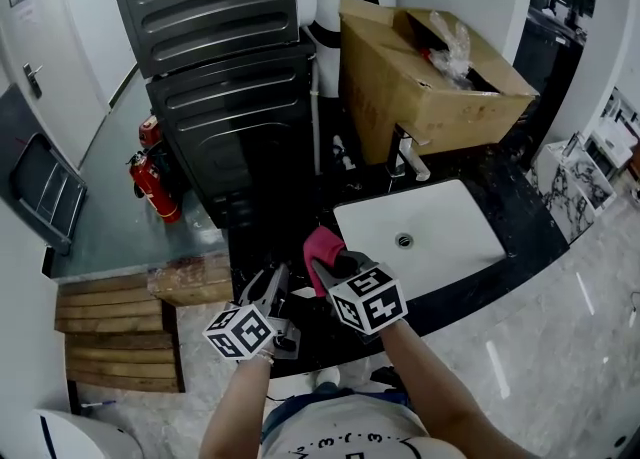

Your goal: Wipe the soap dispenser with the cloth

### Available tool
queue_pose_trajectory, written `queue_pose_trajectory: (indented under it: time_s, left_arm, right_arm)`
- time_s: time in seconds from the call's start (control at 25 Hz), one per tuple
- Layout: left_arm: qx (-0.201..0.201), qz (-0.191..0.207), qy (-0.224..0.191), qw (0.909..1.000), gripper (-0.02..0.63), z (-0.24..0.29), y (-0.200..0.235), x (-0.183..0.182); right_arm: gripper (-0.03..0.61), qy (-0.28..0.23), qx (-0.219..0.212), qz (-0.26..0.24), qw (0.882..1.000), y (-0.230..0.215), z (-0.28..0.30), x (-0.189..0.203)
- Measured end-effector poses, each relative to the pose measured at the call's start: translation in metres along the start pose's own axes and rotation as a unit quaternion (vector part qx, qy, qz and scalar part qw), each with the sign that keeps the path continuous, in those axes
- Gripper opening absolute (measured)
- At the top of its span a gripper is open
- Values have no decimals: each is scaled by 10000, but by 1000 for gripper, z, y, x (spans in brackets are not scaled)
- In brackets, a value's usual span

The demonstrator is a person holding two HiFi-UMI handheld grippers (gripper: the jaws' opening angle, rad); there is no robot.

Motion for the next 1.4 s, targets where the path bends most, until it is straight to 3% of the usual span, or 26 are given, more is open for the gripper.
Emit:
queue_pose_trajectory:
  time_s: [0.2, 0.4, 0.52, 0.6, 0.68, 0.8, 0.96, 1.0, 1.16, 1.32, 1.4]
  left_arm:
    - [-139, -133, -40, 9998, 100, -5, 10, 0]
    - [-41, 5, -27, 10000, 100, -3, 5, 0]
    - [-2, 138, 29, 9999, 98, 0, 1, 0]
    - [98, 357, 178, 9992, 100, 2, -2, 1]
    - [337, 819, 432, 9951, 101, 8, -10, 2]
    - [831, 1942, 932, 9730, 103, 21, -30, 7]
    - [1181, 3404, 1460, 9213, 94, 36, -50, 23]
    - [1194, 3570, 1504, 9142, 92, 37, -51, 25]
    - [1533, 3589, 1649, 9058, 94, 37, -52, 26]
    - [2272, 3715, 2021, 8772, 98, 30, -53, 26]
    - [2318, 3887, 2103, 8666, 157, 27, -46, 21]
  right_arm:
    - [48, 163, -28, 13, 9999, -4, 12, 7]
    - [48, 660, 585, 303, 9956, -41, 3, 40]
    - [48, 1102, 753, 195, 9909, -49, -2, 64]
    - [48, 974, 861, 410, 9907, -51, -10, 67]
    - [48, 657, 935, 711, 9909, -53, -20, 59]
    - [48, 384, 1021, 671, 9918, -58, -38, 47]
    - [49, 187, 1234, 647, 9901, -70, -60, 41]
    - [48, 143, 1273, 687, 9894, -72, -64, 40]
    - [48, 88, 1366, 782, 9875, -77, -74, 42]
    - [49, 103, 1318, 862, 9875, -76, -73, 45]
    - [49, 113, 1276, 912, 9876, -74, -72, 47]
Point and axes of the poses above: the fingertips, and each gripper's own axes: z forward along the fingers, y to its left, x out of its underside, the point moved 1 cm from there along -z, backward along the fingers, and after that the axes turned 6 degrees about -y, right-handed, at the moved point
